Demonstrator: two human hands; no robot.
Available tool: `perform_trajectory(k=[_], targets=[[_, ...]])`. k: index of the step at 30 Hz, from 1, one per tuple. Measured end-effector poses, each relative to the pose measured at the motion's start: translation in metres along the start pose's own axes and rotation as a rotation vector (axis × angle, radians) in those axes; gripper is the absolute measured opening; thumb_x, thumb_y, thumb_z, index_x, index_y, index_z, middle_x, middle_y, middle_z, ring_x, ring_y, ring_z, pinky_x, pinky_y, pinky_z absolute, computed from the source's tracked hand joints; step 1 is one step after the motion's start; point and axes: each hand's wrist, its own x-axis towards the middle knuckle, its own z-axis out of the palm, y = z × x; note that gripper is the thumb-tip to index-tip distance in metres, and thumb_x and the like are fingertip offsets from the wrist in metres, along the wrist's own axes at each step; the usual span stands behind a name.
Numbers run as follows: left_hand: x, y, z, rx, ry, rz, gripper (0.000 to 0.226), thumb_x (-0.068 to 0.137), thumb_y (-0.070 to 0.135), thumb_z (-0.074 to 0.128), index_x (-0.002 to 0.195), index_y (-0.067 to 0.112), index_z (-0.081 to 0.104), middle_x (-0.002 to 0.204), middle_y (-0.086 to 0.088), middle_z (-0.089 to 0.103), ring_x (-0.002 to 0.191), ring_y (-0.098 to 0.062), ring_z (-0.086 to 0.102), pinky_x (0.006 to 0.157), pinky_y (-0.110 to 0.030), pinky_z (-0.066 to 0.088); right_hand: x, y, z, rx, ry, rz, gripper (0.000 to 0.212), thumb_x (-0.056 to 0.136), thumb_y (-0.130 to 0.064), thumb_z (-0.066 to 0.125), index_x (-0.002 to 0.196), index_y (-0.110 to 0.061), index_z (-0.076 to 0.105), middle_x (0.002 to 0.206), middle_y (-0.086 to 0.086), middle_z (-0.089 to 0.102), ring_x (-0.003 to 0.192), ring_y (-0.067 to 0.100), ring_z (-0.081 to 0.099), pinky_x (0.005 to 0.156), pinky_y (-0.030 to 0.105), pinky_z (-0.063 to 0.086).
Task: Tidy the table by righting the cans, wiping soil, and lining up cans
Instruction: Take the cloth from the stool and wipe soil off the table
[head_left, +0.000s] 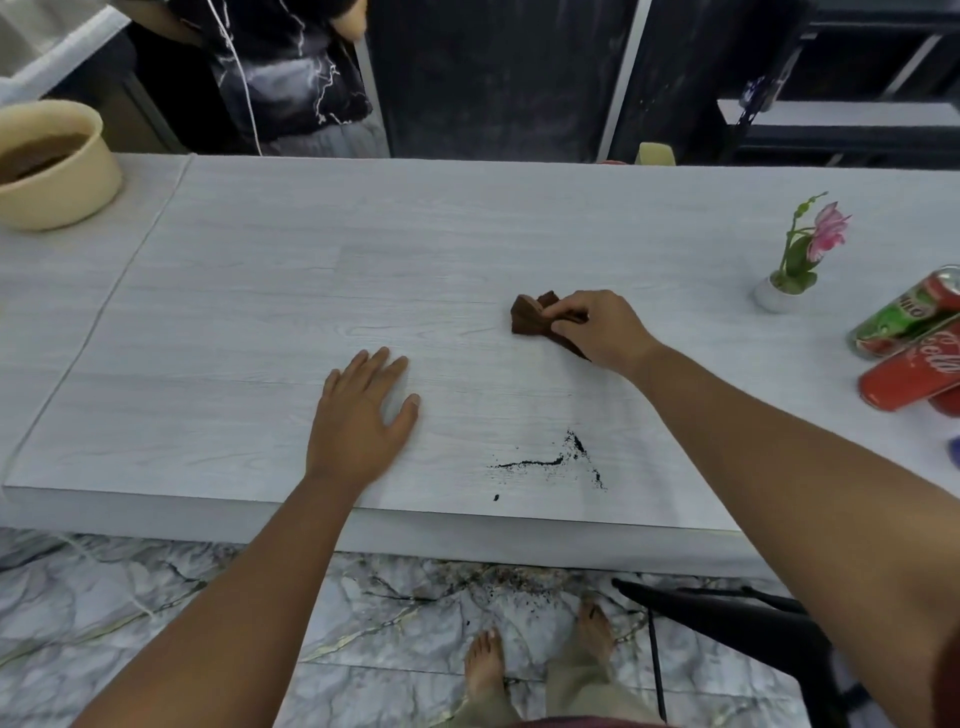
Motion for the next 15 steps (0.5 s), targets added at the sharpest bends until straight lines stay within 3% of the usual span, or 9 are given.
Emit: perform_trajectory(k=[2, 6, 9, 11, 15], targets=[[0.0, 0.0, -0.001, -0.002, 0.0, 0.0, 0.059, 0.11, 0.052, 0.054, 0.164, 0.028, 0.049, 0.176, 0.004, 0.037, 0.167, -0.018, 0.023, 0.136, -0.051, 0.016, -0.026, 0.004, 0.002, -0.003, -0.015, -0.041, 0.022, 0.095, -0.013, 0.078, 0.111, -0.027, 0.085, 0.111, -0.009, 0.077, 0.105, 0.011, 0.068, 0.088, 0.015, 0.047], [-0.001, 0.002, -0.001, -0.012, 0.019, 0.011, 0.058, 0.11, 0.047, 0.059, 0.162, 0.025, 0.052, 0.175, 0.0, 0.041, 0.166, -0.023, 0.028, 0.135, -0.054, 0.019, -0.089, 0.012, 0.01, 0.037, -0.053, -0.099, 0.022, 0.094, -0.007, 0.079, 0.11, -0.021, 0.086, 0.111, -0.005, 0.079, 0.105, 0.012, 0.071, 0.098, 0.022, 0.051], [-0.002, 0.001, 0.0, 0.003, 0.02, 0.004, 0.057, 0.11, 0.048, 0.058, 0.163, 0.025, 0.052, 0.175, 0.0, 0.04, 0.166, -0.023, 0.028, 0.135, -0.053, 0.019, -0.123, 0.018, 0.013, 0.09, -0.057, -0.083, 0.022, 0.095, -0.006, 0.078, 0.111, -0.02, 0.086, 0.111, -0.008, 0.079, 0.107, 0.006, 0.071, 0.098, 0.018, 0.049], [-0.001, 0.001, 0.0, 0.011, 0.016, 0.009, 0.057, 0.111, 0.048, 0.057, 0.163, 0.025, 0.051, 0.175, 0.0, 0.039, 0.166, -0.023, 0.028, 0.136, -0.052, 0.018, -0.142, 0.025, 0.011, 0.192, 0.029, -0.017, 0.022, 0.096, -0.006, 0.077, 0.112, -0.02, 0.086, 0.11, -0.012, 0.08, 0.105, 0.0, 0.071, 0.094, 0.012, 0.048], [-0.001, 0.002, 0.001, 0.005, 0.012, 0.014, 0.058, 0.111, 0.051, 0.053, 0.163, 0.025, 0.051, 0.175, -0.001, 0.039, 0.166, -0.024, 0.028, 0.135, -0.053, 0.018, -0.168, 0.053, -0.02, 0.344, 0.366, 0.133, 0.024, 0.096, -0.008, 0.077, 0.108, -0.026, 0.086, 0.103, -0.021, 0.081, 0.1, -0.004, 0.072, 0.088, 0.01, 0.051]])
